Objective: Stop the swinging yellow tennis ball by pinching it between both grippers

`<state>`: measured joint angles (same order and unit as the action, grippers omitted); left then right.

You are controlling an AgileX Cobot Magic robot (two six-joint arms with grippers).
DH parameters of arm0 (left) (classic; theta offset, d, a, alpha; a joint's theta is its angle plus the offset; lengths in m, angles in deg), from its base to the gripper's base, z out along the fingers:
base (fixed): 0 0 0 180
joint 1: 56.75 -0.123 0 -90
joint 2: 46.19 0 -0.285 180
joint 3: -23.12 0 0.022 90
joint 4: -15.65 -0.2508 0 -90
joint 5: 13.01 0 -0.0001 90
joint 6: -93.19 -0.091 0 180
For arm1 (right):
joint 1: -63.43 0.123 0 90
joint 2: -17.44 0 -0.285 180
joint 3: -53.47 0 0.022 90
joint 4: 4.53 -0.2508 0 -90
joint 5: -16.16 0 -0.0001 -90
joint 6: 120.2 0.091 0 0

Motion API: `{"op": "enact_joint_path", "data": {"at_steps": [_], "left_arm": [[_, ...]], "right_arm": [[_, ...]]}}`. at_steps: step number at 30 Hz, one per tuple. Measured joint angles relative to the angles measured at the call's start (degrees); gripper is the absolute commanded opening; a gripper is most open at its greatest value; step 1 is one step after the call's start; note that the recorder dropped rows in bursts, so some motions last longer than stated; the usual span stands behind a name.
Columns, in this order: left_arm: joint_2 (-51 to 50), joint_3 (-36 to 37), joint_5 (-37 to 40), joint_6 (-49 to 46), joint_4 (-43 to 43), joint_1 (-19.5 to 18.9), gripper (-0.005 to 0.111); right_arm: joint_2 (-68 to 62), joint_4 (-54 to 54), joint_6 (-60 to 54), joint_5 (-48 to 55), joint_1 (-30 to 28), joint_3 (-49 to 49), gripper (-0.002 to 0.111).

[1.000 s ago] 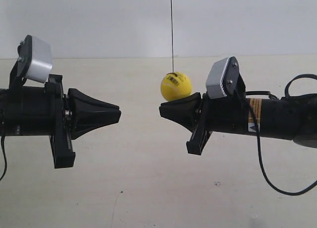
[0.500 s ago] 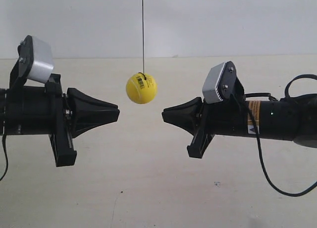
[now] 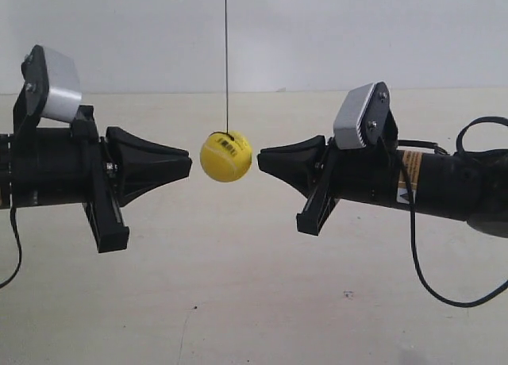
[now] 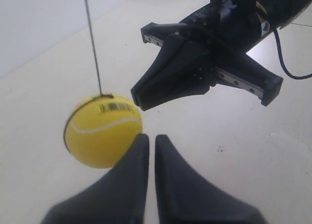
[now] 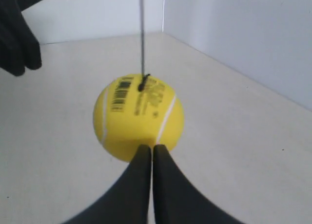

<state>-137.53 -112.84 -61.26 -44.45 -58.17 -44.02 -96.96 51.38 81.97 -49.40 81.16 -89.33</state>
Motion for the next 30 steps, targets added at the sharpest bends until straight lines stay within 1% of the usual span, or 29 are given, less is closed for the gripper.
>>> {"op": "enact_joint_path", "data": {"at_steps": [9,17,30], "left_arm": [[-5.1,0.0,-1.5,-3.5,1.4,0.0,0.005],[-5.1,0.0,-1.6,-5.9,4.3,0.0,0.005],[-5.1,0.0,-1.6,-8.2,6.1,0.0,0.005]], "right_arm": [[0.0,-0.6,-0.4,-0.6,0.0,0.0,0.000],[0.0,-1.1,-0.9,-0.9,0.0,0.0,0.000],[0.0,-2.6,-1.8,1.0,0.0,0.0,0.000]]}}
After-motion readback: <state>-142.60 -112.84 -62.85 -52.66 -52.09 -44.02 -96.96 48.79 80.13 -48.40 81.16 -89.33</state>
